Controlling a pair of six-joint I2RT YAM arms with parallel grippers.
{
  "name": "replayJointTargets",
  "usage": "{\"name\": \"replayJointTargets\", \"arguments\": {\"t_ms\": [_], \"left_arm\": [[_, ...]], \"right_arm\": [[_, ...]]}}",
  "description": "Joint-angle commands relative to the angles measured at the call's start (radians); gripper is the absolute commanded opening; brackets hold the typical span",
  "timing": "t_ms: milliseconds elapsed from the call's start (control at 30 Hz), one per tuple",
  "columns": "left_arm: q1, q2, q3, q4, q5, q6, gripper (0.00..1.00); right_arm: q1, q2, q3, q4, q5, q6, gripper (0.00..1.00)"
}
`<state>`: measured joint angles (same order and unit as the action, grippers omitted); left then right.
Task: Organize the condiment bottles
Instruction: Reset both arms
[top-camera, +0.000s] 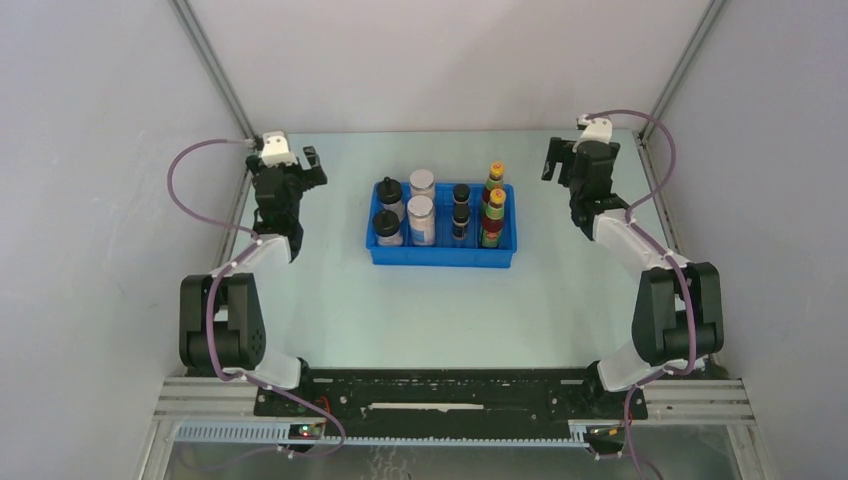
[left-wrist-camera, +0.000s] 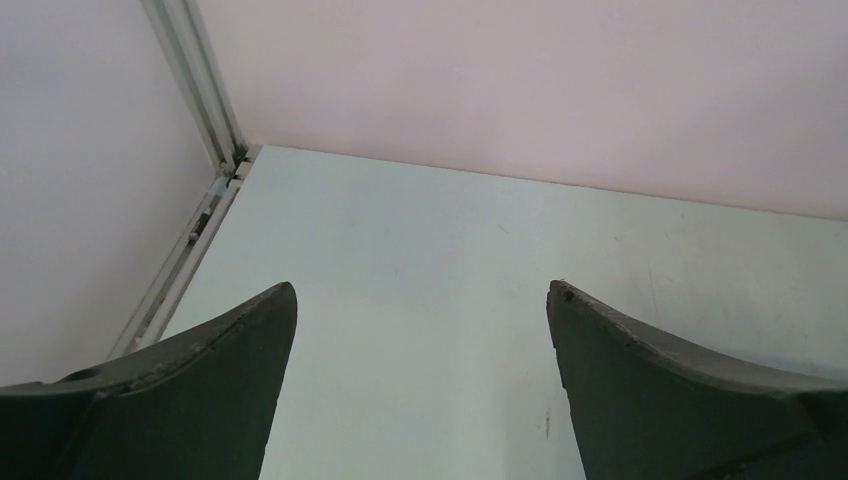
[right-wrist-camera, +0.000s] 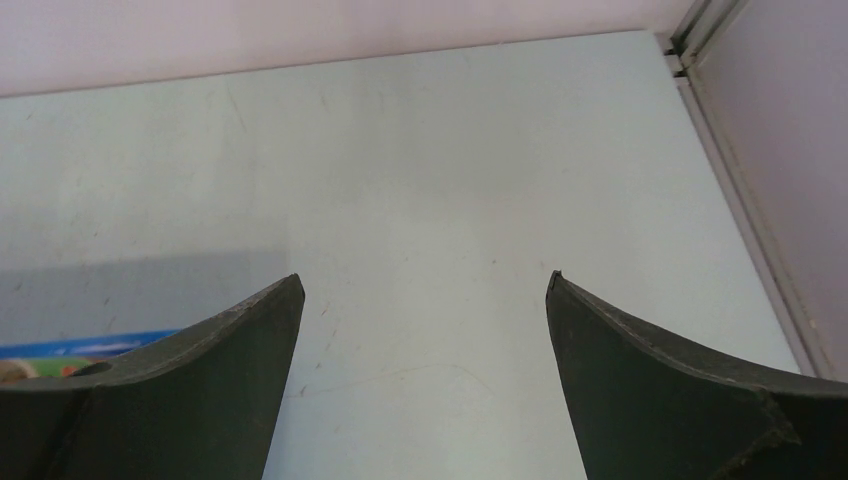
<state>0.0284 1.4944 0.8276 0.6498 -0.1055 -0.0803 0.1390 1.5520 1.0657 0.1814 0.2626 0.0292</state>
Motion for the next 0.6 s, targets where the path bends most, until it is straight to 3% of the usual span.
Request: {"name": "replayJointTargets", "arguments": {"t_ms": [0,367,467,567], "left_arm": [[0.001,-0.001,0.008,0.034,0.073,0.112,0.99],[0.004,-0.005,0.021,0.005,0.065,0.154,0.99],[0.008,-0.009,0.019,0.005,0.061,0.156,0.99],[0.01,-0.013,0.019,0.005,0.062,0.157,0.99]], "right_arm": [[-0.041,-0.03,-0.014,0.08,-0.004,-0.018,1.0],[-0.063,-0.017,-0.013,0.092,-0.024,-0.013,1.0],[-0.081,-0.008,0.002,0.066,-0.072,0.001,0.94],[-0.081,-0.006,0.003,0.067,-0.046,0.013,0.98]]}}
